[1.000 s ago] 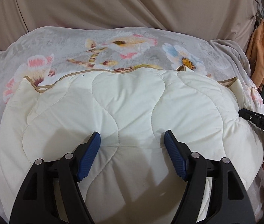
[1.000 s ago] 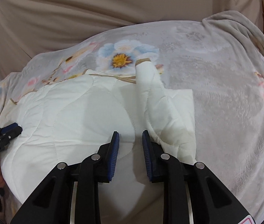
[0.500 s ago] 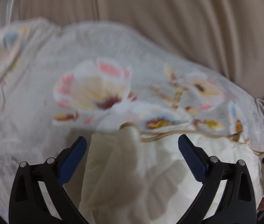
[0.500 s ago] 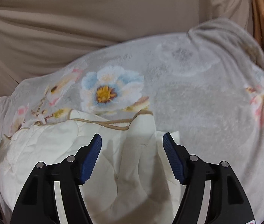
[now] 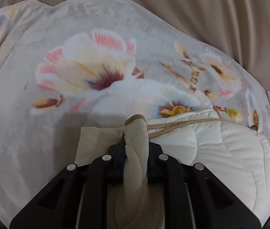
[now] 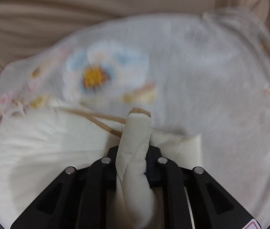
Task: Fold large clothes
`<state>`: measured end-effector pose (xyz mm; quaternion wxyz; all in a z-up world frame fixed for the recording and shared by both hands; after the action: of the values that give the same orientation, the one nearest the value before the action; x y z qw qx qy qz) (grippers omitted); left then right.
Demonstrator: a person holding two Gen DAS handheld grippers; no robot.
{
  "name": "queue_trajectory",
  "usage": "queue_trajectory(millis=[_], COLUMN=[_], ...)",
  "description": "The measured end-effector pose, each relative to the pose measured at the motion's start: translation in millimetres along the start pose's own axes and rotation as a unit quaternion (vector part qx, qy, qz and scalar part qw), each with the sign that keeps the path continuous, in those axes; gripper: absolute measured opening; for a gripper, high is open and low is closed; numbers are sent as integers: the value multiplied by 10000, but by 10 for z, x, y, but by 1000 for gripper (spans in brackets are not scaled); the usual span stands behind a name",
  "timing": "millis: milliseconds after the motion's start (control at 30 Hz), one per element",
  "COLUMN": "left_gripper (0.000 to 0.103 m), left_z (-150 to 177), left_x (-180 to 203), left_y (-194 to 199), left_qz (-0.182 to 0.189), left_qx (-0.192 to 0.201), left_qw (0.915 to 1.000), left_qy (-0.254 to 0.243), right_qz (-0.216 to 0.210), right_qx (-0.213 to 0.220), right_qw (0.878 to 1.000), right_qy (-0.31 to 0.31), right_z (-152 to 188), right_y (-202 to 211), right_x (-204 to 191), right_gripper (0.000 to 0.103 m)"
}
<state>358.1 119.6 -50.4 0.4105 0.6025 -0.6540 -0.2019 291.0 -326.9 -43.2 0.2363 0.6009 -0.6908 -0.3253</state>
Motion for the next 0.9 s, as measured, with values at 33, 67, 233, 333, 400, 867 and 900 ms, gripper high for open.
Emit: queue_trajectory(millis=[33, 67, 233, 333, 400, 867, 900], left_gripper=[16, 16, 36, 38, 42, 58, 58], left_z=[2, 1, -103, -158, -118, 911, 897], left_x=[12, 26, -66, 26, 265, 577, 457], left_y=[3, 3, 443, 971, 1234, 812, 805], left_qz=[-49, -81, -123, 22, 281, 337, 275], left_qx=[20, 27, 572, 1159, 1311, 325, 309], left_qw=[10000, 9999, 9982, 9933, 9905, 9861, 9880], left_qy=[-46, -94, 92, -15, -295, -1594, -1488], right_qz=[116, 209, 361, 88, -373, -769, -607], right_qx=[7, 7, 680, 1197, 1367, 293, 266], right_qw=[9999, 9997, 9969, 9927, 9892, 9871, 9917], right_qy=[85, 159, -149, -103, 381, 1376, 1104], right_z=[-12, -20, -79, -150, -130, 908, 962], right_y=[26, 39, 553, 1004, 1241, 1087, 1082], right_x=[-22, -46, 48, -104, -515, -699, -461], right_gripper=[12, 13, 29, 33, 33, 20, 20])
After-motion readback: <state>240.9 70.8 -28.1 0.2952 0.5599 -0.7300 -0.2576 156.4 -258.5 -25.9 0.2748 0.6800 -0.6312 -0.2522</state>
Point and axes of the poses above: each gripper's, at about its wrist camera, not at the fingertips, and y roughly against the way its jaws point, x to its right, z to its underside, the point moved 4 cm from there along -y, roughly the way its jaws point, and after that the axes turned 7 degrees about y, right-handed, at the moved point
